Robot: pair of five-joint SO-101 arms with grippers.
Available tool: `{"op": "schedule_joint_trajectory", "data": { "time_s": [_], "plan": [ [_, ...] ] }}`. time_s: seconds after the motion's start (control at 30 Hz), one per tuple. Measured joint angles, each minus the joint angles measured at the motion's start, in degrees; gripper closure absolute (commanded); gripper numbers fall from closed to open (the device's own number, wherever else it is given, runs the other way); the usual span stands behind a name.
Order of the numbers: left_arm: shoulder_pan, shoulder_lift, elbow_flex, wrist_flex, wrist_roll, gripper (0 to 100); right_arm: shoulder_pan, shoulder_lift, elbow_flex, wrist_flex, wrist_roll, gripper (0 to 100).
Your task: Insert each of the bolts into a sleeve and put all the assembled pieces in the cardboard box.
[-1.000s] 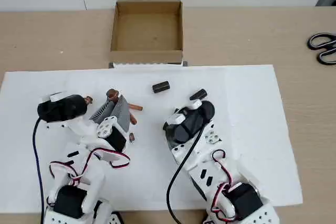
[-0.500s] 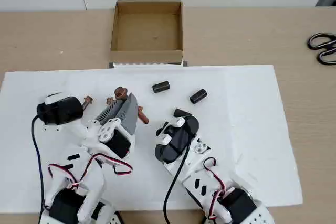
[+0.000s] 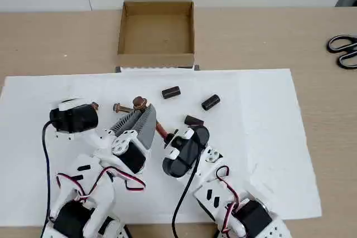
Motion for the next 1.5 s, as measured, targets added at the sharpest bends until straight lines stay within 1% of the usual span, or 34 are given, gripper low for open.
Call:
{"op": "schedule_joint_trajectory", "data": {
  "time_s": [0.5,0.67,0.8,0.97,1.17,1.33,1.5],
  "plan": [
    [0.0,-0.2,5.1,-0.2,0.0,99,0.0,0.1,0.1,0.0,0.1,99.5],
    [-0.1,-0.3,7.1,-3.6,0.0,99,-2.7,0.1,0.1,0.1,0.1,99.5],
    [0.1,-0.1,7.1,-3.8,0.0,99,-3.4,0.1,0.1,0.1,0.1,99.5],
    [2.1,-0.2,7.1,-1.8,-0.3,99,-3.6,0.1,0.1,0.1,0.1,99.5],
    [2.8,-0.5,7.0,-0.2,0.2,99,-1.2,0.1,0.1,0.0,0.1,99.5],
    [3.3,-0.5,4.7,5.4,0.3,99,-0.9,0.2,0.2,-1.8,0.1,99.5],
    [6.2,-0.5,4.5,9.9,-0.8,99,-1.0,0.2,0.2,-2.0,0.1,99.5]
  ]
}}
